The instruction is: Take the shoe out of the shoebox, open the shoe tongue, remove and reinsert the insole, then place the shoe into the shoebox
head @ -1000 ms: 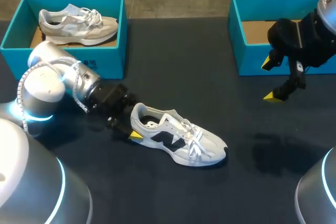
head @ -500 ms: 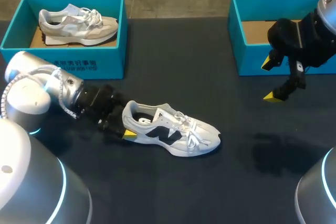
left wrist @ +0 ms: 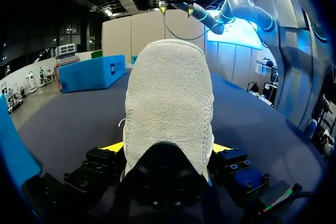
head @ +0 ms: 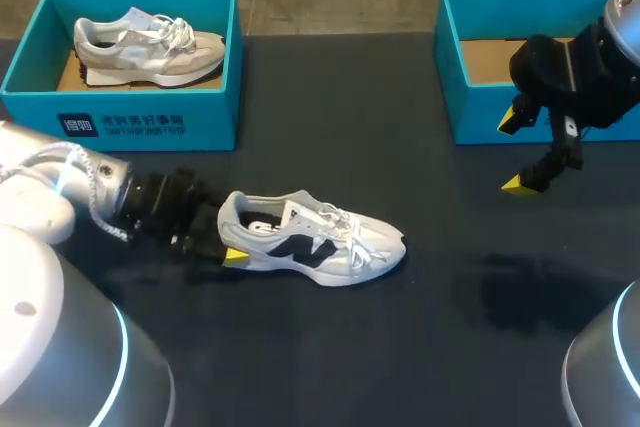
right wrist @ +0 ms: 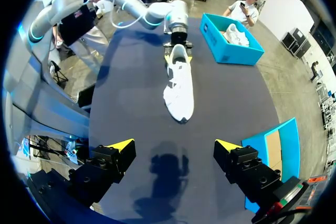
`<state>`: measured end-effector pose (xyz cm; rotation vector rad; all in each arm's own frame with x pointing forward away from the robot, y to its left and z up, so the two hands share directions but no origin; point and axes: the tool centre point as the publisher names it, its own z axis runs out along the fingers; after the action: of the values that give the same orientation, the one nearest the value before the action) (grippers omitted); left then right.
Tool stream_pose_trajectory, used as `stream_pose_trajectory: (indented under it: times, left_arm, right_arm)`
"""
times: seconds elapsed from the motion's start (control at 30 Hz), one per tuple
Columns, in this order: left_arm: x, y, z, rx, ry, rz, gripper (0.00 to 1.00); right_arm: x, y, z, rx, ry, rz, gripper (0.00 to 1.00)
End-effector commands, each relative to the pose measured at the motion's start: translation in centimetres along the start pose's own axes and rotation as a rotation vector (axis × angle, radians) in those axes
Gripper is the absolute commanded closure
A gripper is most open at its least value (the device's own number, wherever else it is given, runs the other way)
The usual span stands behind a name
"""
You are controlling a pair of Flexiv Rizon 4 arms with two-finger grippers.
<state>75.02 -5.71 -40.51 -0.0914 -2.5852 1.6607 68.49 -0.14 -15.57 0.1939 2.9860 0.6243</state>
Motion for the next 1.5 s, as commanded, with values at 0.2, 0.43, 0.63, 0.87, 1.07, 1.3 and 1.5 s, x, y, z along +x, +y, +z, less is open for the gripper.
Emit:
stream_pose_trajectory:
  times: [0.2, 0.43, 0.63, 0.87, 1.07, 1.3, 1.5]
  left_arm:
    - [1.4, 0.7, -0.1, -0.005, -0.076, -0.026, 1.0]
    - [1.5, 1.6, 0.6, -0.02, -0.056, -0.05, 1.0]
    - [1.4, 1.6, 0.6, -0.026, -0.051, -0.053, 1.0]
    - [1.4, 1.6, 0.6, -0.026, -0.051, -0.053, 1.0]
    - [1.4, 1.6, 0.6, -0.026, -0.051, -0.053, 1.0]
    - [1.4, 1.6, 0.6, -0.026, -0.051, -0.053, 1.0]
    - [1.4, 1.6, 0.6, -0.026, -0.051, -0.053, 1.0]
  right_arm:
    - [-0.3, 0.2, 0.2, 0.004, 0.006, 0.001, 0.0]
    - [-0.3, 0.2, 0.2, 0.004, 0.006, 0.001, 0.0]
    - [-0.3, 0.2, 0.2, 0.004, 0.006, 0.001, 0.0]
    - [-0.3, 0.2, 0.2, 0.004, 0.006, 0.001, 0.0]
    - [-0.3, 0.2, 0.2, 0.004, 0.006, 0.001, 0.0]
    - [-1.0, 1.7, 0.8, 0.036, -0.003, 0.054, 0.0]
    - [-1.6, 4.3, 3.4, 0.109, -0.018, 0.111, 0.0]
